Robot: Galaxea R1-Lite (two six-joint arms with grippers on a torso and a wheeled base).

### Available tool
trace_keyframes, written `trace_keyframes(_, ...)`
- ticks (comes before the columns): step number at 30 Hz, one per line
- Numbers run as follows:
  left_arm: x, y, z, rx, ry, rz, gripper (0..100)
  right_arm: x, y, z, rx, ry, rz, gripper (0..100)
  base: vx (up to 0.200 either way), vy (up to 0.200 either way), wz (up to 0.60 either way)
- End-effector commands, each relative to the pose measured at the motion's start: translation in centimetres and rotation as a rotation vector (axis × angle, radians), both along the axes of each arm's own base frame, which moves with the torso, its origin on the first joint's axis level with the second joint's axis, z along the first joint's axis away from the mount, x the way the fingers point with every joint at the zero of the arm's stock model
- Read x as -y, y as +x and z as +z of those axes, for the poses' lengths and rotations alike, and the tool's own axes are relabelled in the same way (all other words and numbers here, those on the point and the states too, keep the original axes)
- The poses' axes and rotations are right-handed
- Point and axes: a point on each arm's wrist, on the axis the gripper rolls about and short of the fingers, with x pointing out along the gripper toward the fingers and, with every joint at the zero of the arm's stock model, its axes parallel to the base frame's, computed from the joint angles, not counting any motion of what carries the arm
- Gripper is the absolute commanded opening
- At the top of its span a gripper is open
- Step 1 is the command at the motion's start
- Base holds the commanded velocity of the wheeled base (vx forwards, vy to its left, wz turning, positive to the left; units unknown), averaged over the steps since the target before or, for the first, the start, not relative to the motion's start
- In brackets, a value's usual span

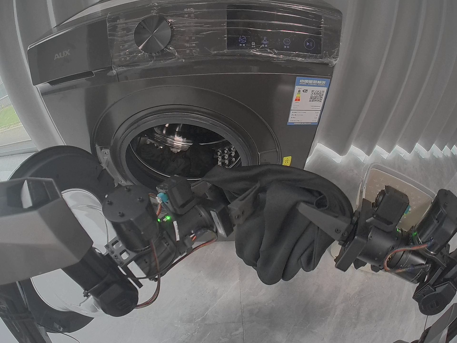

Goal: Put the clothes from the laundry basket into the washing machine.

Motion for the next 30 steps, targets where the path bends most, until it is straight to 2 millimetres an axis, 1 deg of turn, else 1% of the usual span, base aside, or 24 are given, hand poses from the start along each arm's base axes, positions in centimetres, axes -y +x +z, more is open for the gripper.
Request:
trace_keyframes(1,-2.4,-4.3,1.5,-0.008,0.007,-0.076,100,1.4,2.0,0.9,0.033,0.025,-0.095,0,0.0,0.0,0.0)
trace_keyframes(4,-3.5,-5.4,1.3,-0.031,0.026,-0.076,100,1.5,2.1,1.1,0.037,0.028,-0.103,0,0.0,0.0,0.0)
trace_keyframes(9,-4.0,-6.4,0.6,-0.06,0.056,-0.118,100,1.7,2.3,1.1,0.035,0.03,-0.113,0,0.0,0.0,0.0)
trace_keyframes(11,-4.1,-6.5,0.3,-0.067,0.068,-0.162,100,1.6,2.3,1.0,0.032,0.028,-0.11,0,0.0,0.0,0.0)
trace_keyframes(17,-4.1,-6.4,0.1,-0.055,0.088,-0.193,100,1.5,2.1,1.0,0.031,0.029,-0.102,0,0.0,0.0,0.0)
trace_keyframes(20,-4.0,-6.5,-0.5,-0.04,0.138,-0.246,100,1.4,2.1,1.0,0.028,0.029,-0.099,0,0.0,0.0,0.0)
trace_keyframes(23,-3.5,-6.1,-1.8,-0.018,0.218,-0.269,100,1.3,2.2,1.0,0.023,0.036,-0.105,0,0.0,0.0,0.0)
trace_keyframes(24,-3.5,-6.1,-1.8,-0.015,0.222,-0.27,100,1.2,2.2,1.0,0.024,0.037,-0.103,0,0.0,0.0,0.0)
trace_keyframes(26,-2.5,-5.3,-2.8,0.005,0.266,-0.276,100,0.5,1.9,0.8,0.014,0.034,-0.074,0,0.0,0.0,0.0)
trace_keyframes(29,-1.2,-4.8,-3.1,0.019,0.264,-0.297,100,0.0,1.7,0.8,0.006,0.041,-0.076,0,0.0,0.0,0.0)
trace_keyframes(30,-1.1,-4.7,-3.0,0.02,0.263,-0.299,100,0.0,1.7,0.8,0.007,0.042,-0.076,0,0.0,0.0,0.0)
